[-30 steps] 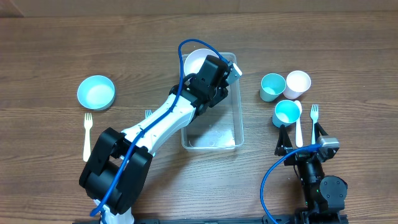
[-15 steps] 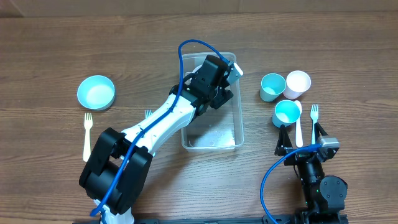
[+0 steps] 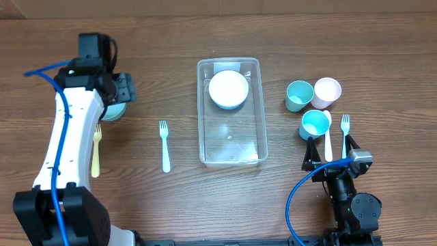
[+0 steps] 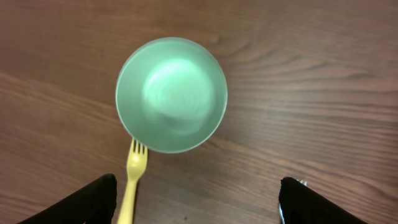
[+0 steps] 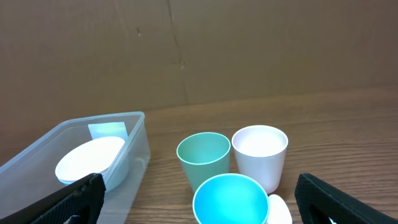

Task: Pack container
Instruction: 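Grasp the remaining light-blue bowl with the left gripper and lift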

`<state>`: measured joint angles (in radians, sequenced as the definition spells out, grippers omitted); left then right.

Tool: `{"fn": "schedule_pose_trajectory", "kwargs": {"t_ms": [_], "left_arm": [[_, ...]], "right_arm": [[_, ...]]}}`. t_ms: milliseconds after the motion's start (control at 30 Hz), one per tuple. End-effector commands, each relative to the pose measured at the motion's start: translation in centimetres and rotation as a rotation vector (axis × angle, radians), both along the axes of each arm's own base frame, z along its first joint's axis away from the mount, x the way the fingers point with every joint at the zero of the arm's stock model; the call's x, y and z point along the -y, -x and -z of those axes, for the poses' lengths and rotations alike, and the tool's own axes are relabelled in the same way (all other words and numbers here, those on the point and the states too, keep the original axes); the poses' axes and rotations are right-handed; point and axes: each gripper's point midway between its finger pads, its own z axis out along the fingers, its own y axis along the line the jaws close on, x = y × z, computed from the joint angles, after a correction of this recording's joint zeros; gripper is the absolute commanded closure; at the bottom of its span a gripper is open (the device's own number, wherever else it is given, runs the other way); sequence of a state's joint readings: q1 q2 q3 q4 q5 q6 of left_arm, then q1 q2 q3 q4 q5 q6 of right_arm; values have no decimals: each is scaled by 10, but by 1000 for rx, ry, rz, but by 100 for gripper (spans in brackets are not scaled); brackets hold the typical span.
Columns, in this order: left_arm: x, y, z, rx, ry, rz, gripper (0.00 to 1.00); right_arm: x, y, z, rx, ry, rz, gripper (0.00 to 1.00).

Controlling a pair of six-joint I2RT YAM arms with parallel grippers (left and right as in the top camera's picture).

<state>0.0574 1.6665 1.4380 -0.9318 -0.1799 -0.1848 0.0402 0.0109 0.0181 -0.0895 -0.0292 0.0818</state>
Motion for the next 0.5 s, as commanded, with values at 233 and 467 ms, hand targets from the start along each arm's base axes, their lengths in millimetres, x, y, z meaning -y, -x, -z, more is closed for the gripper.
{"fn": "schedule_pose_trajectory", "kwargs": {"t_ms": [233, 467], "left_arm": [[-6, -3, 126, -103, -66, 198, 40], [-11, -19, 121, -45, -111, 211, 56]], "right_arm": [[-1, 0, 2, 4, 2, -5, 0], [-1, 0, 2, 4, 2, -5, 0]]}}
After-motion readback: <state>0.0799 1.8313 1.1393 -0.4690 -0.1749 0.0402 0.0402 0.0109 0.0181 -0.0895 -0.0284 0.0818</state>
